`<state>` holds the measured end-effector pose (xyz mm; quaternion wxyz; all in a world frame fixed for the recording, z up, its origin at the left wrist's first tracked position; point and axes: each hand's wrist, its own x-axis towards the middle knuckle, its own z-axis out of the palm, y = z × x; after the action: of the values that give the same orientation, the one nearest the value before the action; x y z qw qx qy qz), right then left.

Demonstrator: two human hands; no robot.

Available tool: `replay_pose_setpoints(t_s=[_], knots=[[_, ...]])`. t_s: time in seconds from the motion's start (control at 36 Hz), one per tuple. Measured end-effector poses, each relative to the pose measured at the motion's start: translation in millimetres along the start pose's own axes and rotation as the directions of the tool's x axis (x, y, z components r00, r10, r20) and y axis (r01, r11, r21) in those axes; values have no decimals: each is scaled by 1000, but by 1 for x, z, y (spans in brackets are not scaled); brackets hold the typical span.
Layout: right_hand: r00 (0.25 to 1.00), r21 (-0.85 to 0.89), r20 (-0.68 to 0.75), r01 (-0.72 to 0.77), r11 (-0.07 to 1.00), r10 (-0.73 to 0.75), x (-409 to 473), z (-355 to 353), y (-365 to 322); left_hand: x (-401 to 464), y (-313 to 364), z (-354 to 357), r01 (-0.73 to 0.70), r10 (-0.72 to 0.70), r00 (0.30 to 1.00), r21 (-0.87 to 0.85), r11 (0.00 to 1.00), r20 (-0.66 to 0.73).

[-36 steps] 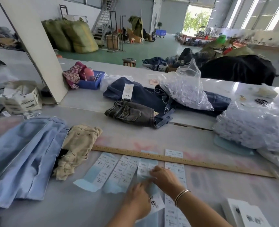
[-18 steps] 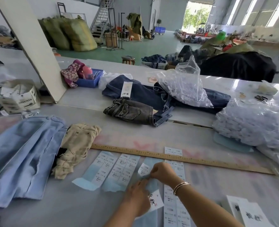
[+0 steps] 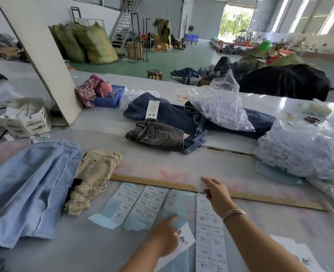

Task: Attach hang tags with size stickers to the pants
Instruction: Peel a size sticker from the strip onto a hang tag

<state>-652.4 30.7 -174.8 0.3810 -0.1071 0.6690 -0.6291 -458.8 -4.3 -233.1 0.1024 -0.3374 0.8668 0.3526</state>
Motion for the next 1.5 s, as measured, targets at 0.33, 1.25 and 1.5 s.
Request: replay_pose_setpoints(t_s=[0.33, 1.25, 1.5], knots=[[755, -395, 344, 656, 643, -559, -180, -33, -11, -107, 44, -32, 105, -124, 987, -993, 52, 98], [682, -750, 646, 650, -121, -344, -350, -134, 34, -233, 155, 57, 364, 24, 931, -927, -89, 364], [720, -763, 617, 446, -469, -320, -379, -180, 87, -217, 171, 84, 417, -59, 900, -891, -181, 433]])
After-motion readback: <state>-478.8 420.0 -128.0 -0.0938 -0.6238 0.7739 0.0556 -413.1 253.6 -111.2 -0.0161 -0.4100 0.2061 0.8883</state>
